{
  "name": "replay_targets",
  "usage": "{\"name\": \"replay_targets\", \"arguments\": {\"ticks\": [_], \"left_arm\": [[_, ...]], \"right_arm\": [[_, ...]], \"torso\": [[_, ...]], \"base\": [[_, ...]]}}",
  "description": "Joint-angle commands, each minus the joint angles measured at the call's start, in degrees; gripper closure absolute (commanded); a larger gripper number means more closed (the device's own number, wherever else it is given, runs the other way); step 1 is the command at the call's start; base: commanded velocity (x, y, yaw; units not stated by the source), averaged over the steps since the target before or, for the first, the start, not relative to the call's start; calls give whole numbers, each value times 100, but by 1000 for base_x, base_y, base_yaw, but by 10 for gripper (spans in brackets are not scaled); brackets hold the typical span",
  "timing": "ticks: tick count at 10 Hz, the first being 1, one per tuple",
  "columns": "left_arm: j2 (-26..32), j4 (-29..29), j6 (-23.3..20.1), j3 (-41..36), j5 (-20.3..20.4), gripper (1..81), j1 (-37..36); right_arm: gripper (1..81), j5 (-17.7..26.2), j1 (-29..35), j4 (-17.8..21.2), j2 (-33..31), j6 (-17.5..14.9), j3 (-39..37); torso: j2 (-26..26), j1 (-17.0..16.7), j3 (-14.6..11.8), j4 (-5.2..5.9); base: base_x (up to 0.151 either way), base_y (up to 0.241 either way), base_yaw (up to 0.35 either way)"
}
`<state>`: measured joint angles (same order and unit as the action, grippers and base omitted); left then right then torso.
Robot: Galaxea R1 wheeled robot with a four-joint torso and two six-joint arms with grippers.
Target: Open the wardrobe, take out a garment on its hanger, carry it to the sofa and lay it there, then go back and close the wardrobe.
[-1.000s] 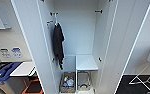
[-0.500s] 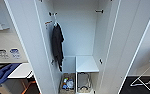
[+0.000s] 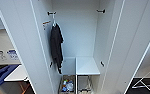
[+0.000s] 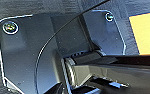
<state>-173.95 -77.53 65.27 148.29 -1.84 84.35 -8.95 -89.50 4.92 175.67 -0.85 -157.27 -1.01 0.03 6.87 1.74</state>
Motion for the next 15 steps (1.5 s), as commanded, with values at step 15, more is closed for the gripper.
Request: {"name": "replay_targets", "arguments": {"ticks": [15], "left_arm": [[0, 1196, -48, -10, -1301, 10, 34]], "right_arm": [[10, 367, 253, -9, -38, -20, -13]], "torso": [[2, 5, 2, 0]], "base": [[20, 0, 0]]}}
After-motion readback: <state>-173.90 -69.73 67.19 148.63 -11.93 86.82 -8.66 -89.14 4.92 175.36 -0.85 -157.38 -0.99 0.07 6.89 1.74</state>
